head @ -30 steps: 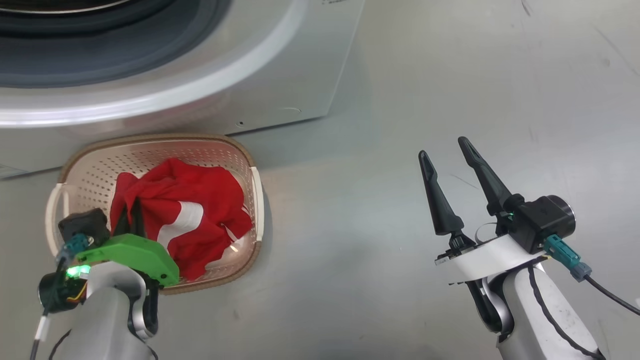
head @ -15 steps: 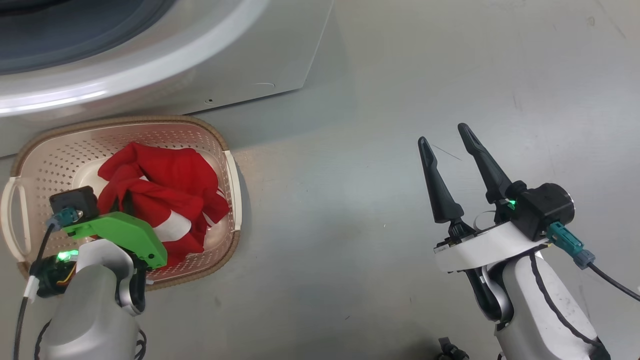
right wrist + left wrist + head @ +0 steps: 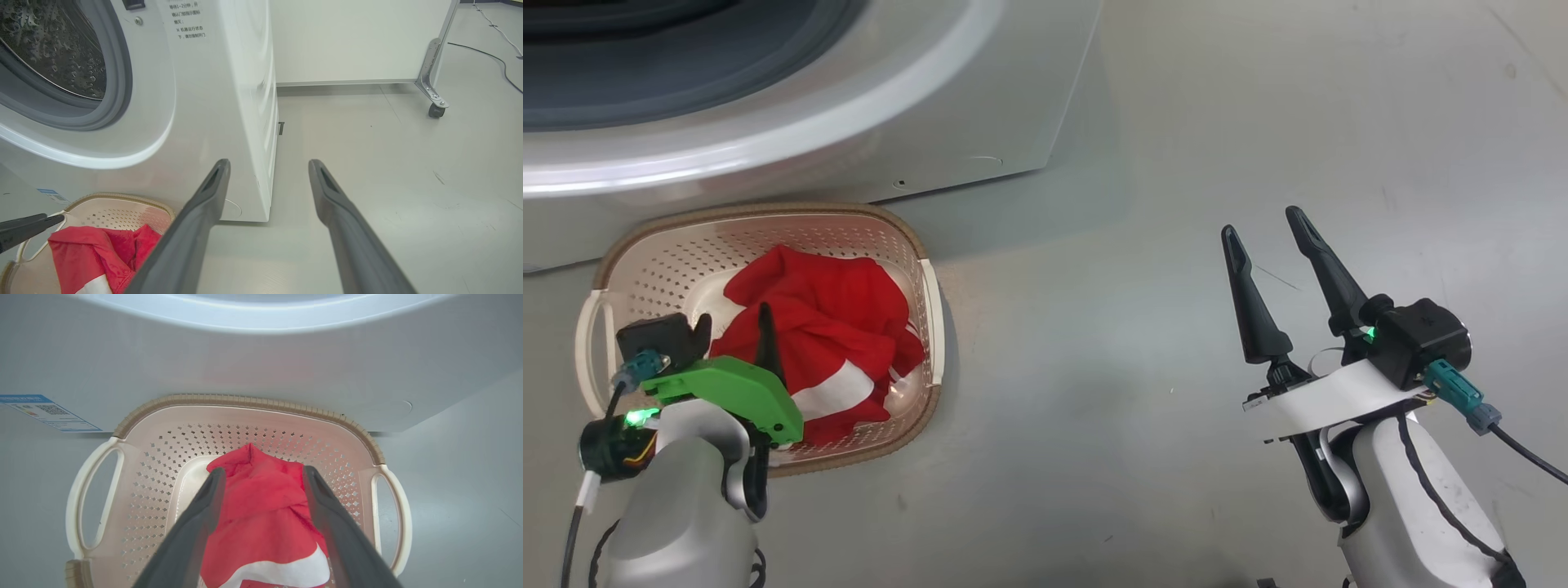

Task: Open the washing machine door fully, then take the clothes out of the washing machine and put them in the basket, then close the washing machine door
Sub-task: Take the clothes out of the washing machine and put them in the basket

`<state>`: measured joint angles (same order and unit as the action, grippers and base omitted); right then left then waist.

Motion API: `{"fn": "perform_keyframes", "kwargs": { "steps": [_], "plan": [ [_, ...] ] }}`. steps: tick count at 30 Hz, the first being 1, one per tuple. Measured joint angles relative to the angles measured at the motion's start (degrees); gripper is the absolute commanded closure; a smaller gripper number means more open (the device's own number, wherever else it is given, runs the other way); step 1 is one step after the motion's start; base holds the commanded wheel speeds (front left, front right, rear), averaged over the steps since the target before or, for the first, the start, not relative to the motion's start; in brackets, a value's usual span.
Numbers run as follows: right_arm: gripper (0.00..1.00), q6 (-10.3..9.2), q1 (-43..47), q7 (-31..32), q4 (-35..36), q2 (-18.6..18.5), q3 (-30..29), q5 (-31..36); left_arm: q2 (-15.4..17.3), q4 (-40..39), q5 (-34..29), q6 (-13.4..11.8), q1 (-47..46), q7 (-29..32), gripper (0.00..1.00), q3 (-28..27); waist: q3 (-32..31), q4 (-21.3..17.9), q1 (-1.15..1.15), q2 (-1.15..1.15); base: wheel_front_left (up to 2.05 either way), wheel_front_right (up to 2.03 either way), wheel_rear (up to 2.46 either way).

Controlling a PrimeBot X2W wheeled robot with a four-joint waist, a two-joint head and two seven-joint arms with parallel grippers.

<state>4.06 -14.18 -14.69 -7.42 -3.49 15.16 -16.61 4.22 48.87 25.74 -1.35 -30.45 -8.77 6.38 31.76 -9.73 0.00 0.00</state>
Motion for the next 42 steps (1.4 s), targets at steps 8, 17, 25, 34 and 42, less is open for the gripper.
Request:
{"fn": "perform_keyframes", "kwargs": {
  "steps": [8, 17, 25, 34, 42],
  "plan": [
    [0.0, 0.0, 0.3, 0.0, -1.3, -0.3, -1.6, 0.0, -1.3, -0.3, -0.6, 2.0, 0.1, -4.5, 0.0, 1.6, -2.9, 2.5, 0.0, 0.0, 0.0, 0.0, 0.0],
    [0.0, -0.02, 2.3, 0.0, -2.6, -0.5, -2.8, 0.2, -1.6, -5.6, -1.7, 3.7, 1.6, -5.7, 0.0, 2.4, -7.8, 5.4, 0.0, 0.0, 0.0, 0.0, 0.0],
    [0.0, -0.08, 4.4, 0.0, -3.4, -0.6, -3.4, 0.5, -1.9, -15.1, -3.2, 3.9, 4.3, -5.7, 0.0, 1.9, -12.5, 7.6, 0.0, 0.0, 0.0, 0.0, 0.0],
    [0.0, -0.1, 6.4, 0.0, -3.7, -0.6, -4.0, 0.5, -1.9, -26.2, -5.9, 3.1, 8.8, -5.7, 0.0, 1.1, -17.5, 9.4, 0.0, 0.0, 0.0, 0.0, 0.0],
    [0.0, -0.24, 8.3, 0.0, -3.8, -0.6, -4.3, 0.7, -1.9, -32.6, -7.3, 1.6, 14.9, -5.7, 0.0, 1.0, -21.4, 10.2, 0.0, 0.0, 0.0, 0.0, 0.0]
  ]
}}
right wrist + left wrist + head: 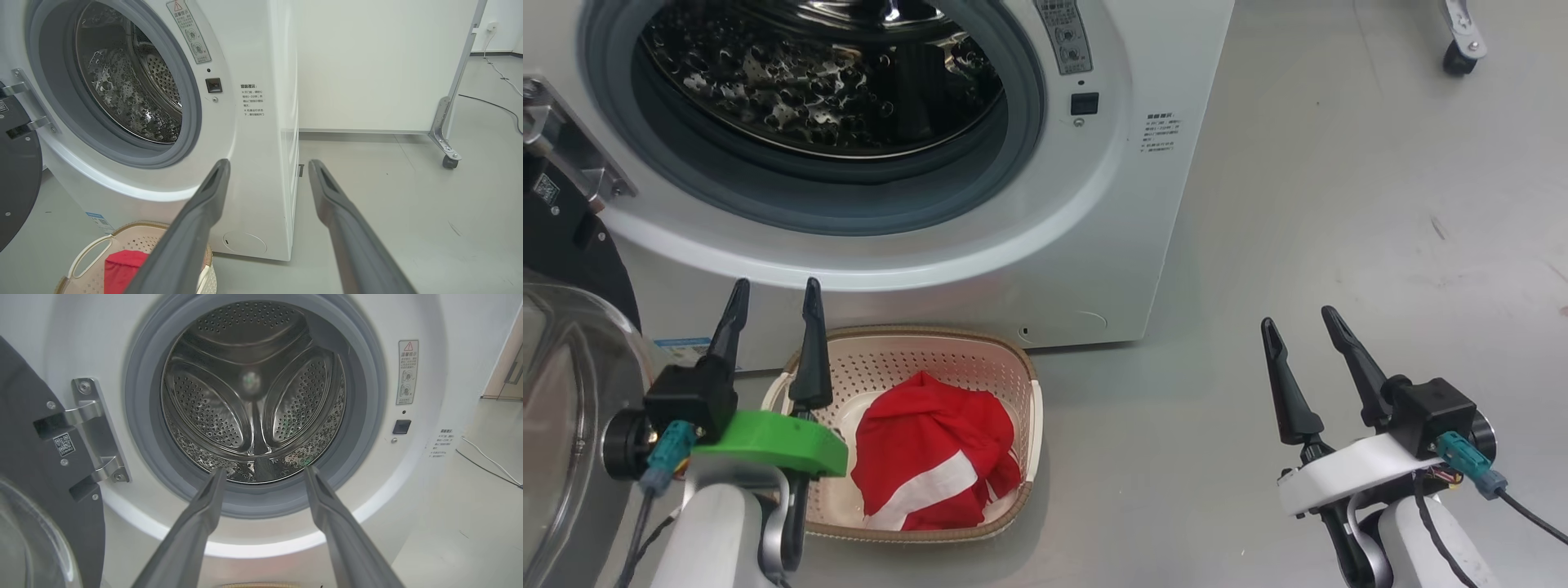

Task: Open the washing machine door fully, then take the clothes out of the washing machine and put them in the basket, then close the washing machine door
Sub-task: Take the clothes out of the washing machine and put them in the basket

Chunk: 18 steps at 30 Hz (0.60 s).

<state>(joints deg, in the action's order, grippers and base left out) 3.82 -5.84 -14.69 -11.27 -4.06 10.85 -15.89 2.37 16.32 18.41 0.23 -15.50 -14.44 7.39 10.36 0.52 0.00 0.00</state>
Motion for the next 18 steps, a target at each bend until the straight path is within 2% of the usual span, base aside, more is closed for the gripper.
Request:
{"fn": "perform_keyframes", "kwargs": {
  "steps": [12, 18],
  "plan": [
    [0.0, -1.02, 5.0, 0.0, 0.2, 0.3, -0.9, 0.5, 0.1, -4.2, -0.4, -2.5, 12.9, 0.1, 0.0, 0.6, -5.5, 0.2, 0.0, 0.0, 0.0, 0.0, 0.0],
    [0.0, -1.98, 7.3, 0.0, 0.7, 0.4, -1.0, 0.5, 0.2, -5.8, -0.4, -2.8, 16.7, 1.1, 0.0, 1.8, -7.3, 0.2, 0.0, 0.0, 0.0, 0.0, 0.0]
  ]
}}
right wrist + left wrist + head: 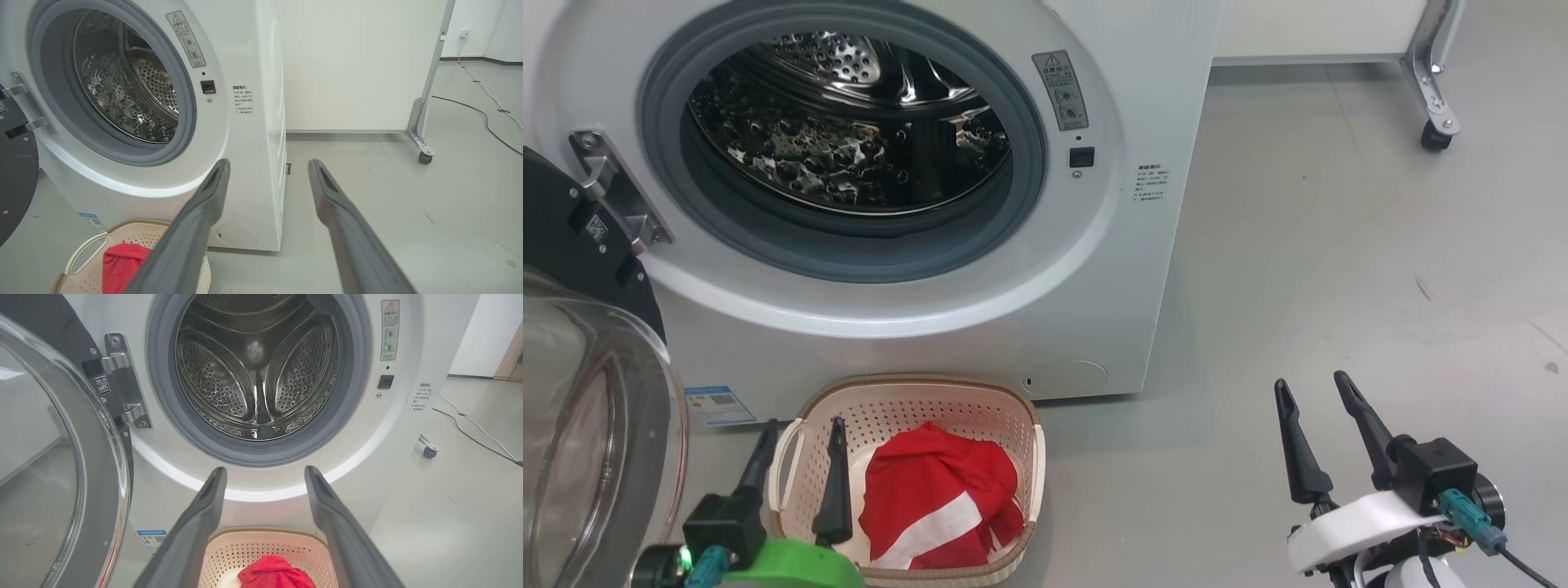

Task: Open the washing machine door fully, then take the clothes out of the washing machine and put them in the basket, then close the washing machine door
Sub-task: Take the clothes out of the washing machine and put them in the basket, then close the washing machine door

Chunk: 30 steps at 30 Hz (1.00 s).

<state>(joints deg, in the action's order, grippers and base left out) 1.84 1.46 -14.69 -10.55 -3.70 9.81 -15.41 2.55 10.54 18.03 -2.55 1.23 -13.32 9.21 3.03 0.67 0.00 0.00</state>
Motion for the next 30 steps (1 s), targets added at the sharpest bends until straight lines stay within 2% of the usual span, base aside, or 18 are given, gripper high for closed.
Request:
{"fn": "perform_keyframes", "kwargs": {
  "steps": [30],
  "plan": [
    [0.0, -0.57, 2.8, 0.0, 1.3, 0.3, 1.1, 0.0, 1.1, -9.0, -2.6, -1.8, 6.9, 4.9, 0.0, 1.1, -2.2, -0.7, 0.0, 0.0, 0.0, 0.0, 0.0]
  ]
}}
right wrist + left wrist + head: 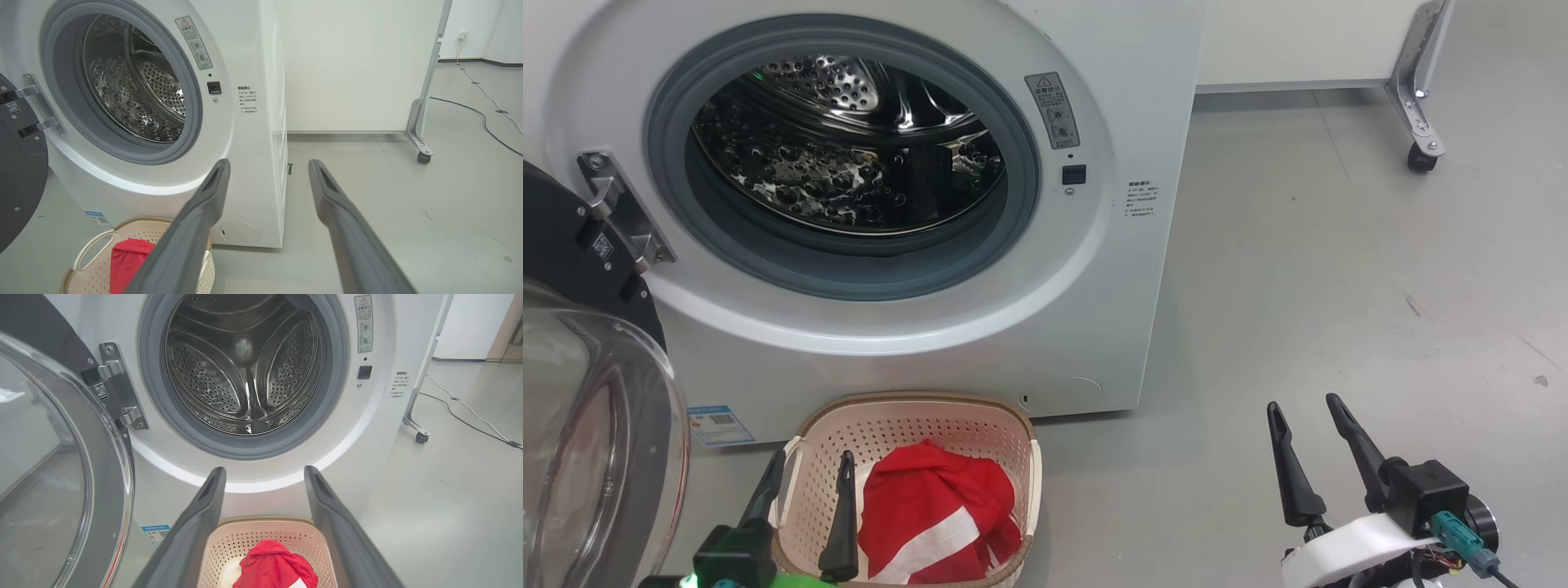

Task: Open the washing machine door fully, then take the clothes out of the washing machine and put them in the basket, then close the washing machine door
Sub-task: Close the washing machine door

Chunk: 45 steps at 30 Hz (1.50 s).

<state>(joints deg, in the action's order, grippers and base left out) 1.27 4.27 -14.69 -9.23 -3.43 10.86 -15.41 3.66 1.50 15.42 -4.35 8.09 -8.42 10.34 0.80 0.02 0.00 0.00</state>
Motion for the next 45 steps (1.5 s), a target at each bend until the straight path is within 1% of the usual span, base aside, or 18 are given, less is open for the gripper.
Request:
{"fn": "perform_keyframes", "kwargs": {
  "steps": [6, 8, 21, 45],
  "plan": [
    [0.0, -0.02, 0.1, 0.0, 0.2, 0.0, 0.1, 0.0, 0.0, -1.2, -0.5, -0.4, 0.5, 0.8, 0.0, 0.1, 0.1, 0.1, 0.0, 0.0, 0.0, 0.0, 0.0],
    [0.0, -0.41, 0.1, 0.0, 0.3, 0.0, 0.1, 0.0, 0.0, -1.8, -0.7, -0.5, 0.5, 0.8, 0.0, 0.2, 0.2, 0.1, 0.0, 0.0, 0.0, 0.0, 0.0],
    [0.0, -0.43, 0.7, 0.0, 0.9, 0.1, 0.1, 0.0, 0.2, -3.9, -1.5, -0.8, 1.5, 2.1, 0.0, 0.7, 0.1, 0.1, 0.0, 0.0, -0.28, 0.28, 0.0],
    [0.0, -0.52, 0.9, 0.0, 0.9, -0.1, 0.2, 0.0, 0.2, -5.9, -1.5, -1.0, 2.6, 3.7, 0.0, 1.3, -0.3, 0.3, 0.0, 0.0, -0.87, 0.87, 0.0]
  ]
}}
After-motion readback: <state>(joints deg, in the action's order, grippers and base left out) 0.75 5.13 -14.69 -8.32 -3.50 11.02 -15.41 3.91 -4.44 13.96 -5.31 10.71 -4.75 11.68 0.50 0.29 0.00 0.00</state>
